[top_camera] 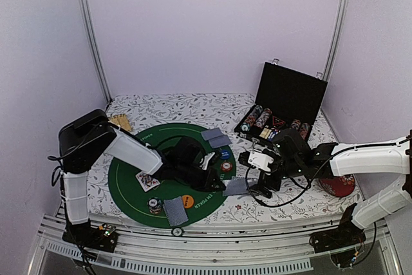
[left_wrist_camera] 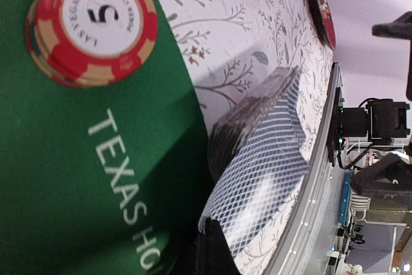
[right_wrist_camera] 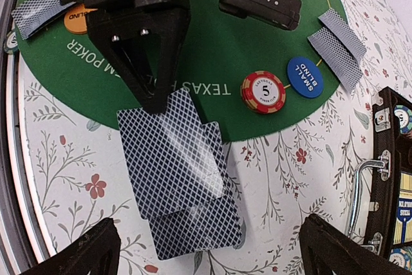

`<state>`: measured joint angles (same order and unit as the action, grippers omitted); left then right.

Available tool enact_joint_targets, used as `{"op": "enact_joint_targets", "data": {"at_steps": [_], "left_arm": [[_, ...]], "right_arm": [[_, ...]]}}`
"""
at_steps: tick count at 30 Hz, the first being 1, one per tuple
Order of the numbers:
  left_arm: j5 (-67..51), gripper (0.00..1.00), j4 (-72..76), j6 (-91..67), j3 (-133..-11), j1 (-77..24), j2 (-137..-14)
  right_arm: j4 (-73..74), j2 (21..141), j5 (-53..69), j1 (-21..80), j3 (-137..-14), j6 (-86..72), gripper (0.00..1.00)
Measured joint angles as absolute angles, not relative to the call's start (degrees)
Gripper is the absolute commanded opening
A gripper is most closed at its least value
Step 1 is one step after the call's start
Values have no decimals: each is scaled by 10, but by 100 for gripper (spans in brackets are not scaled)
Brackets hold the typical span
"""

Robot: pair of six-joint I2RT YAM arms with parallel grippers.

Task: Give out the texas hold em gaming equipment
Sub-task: Pick up the poker card from the face-down deck piles, then flop the poker card into the community card area.

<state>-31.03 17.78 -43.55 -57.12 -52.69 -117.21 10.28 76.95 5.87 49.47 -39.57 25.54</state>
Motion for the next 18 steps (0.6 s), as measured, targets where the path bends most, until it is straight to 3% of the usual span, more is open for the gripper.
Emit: {"op": "enact_joint_targets", "data": {"at_steps": [11, 18], "left_arm": [[-292, 0, 62, -366, -561, -524, -1055], [-103, 0, -200, -294, -651, -516, -937]], "right_arm": [[109, 769, 58, 495, -396, 257, 99], [116, 767, 58, 495, -397, 263, 99]]}}
